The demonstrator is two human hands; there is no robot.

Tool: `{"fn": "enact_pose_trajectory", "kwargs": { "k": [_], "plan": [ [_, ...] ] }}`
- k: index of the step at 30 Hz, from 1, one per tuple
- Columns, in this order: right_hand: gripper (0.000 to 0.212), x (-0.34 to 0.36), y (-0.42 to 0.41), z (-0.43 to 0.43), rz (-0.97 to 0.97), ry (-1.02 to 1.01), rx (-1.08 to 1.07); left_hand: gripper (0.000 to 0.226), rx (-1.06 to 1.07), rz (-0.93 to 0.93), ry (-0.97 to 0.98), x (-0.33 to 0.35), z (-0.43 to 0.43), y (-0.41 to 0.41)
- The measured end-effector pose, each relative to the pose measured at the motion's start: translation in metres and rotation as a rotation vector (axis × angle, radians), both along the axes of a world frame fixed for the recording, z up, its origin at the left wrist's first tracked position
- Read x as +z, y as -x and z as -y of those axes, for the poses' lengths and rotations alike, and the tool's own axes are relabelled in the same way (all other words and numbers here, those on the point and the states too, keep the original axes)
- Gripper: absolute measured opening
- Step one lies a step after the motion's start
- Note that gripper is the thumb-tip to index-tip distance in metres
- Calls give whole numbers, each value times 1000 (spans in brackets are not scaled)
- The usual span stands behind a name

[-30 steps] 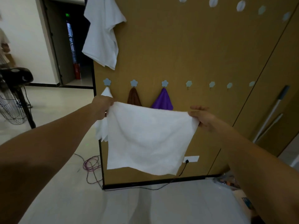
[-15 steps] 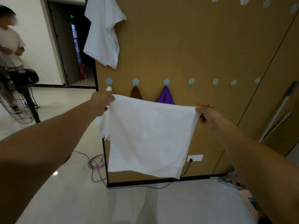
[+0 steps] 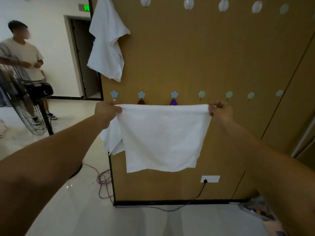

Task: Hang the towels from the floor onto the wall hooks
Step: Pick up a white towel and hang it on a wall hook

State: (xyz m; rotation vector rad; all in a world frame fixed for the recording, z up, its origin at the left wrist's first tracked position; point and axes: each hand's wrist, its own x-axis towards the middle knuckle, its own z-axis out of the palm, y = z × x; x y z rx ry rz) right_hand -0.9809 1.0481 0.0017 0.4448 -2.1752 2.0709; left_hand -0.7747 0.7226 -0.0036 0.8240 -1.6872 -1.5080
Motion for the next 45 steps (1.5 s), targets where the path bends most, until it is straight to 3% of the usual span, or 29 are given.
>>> {"fn": "enact_pose_trajectory", "kwargs": {
  "k": [4, 8, 11, 13, 17, 20, 27, 30, 34, 36, 38, 40, 43, 45],
  "plan": [
    [17, 2, 11, 4, -39, -86, 15, 42, 101, 83, 161, -2, -8, 2],
    [14, 1, 11, 4, -3, -157, 97, 23, 193, 225, 435, 0, -13, 1],
    [33, 1, 8, 3, -44, -346, 212, 17, 192, 366, 668, 1, -10, -5],
    [31, 2, 8, 6, -103, -464, 180, 15, 190, 433, 733, 0, -7, -6],
    [29, 5, 8, 23, -178, -467, 23, 23, 260, 439, 753, 3, -4, -4],
    [28, 10, 1, 43, -260, -444, -9, 22, 325, 293, 746, 13, 0, -2],
    [17, 20, -28, 87, -189, -146, 22, 23, 153, -74, 334, 32, 15, -7],
    [10, 23, -42, 107, -138, -178, 138, 29, 64, -144, 285, 36, 21, -6],
    [45, 28, -55, 123, -215, -441, 401, 16, -49, -76, 379, 36, 31, -10],
    [54, 29, -58, 131, -217, -527, 451, 41, -211, 24, 455, 36, 41, -17],
    [46, 26, -60, 139, -219, -516, 422, 52, -406, 159, 524, 37, 48, -24],
    [36, 22, -61, 150, -226, -484, 379, 44, -535, 281, 592, 37, 52, -25],
    [34, 17, -61, 163, -271, -449, 318, 28, -595, 388, 697, 34, 59, -15],
    [39, 16, -54, 170, -306, -430, 283, 34, -565, 361, 699, 36, 62, -4]
  ]
}}
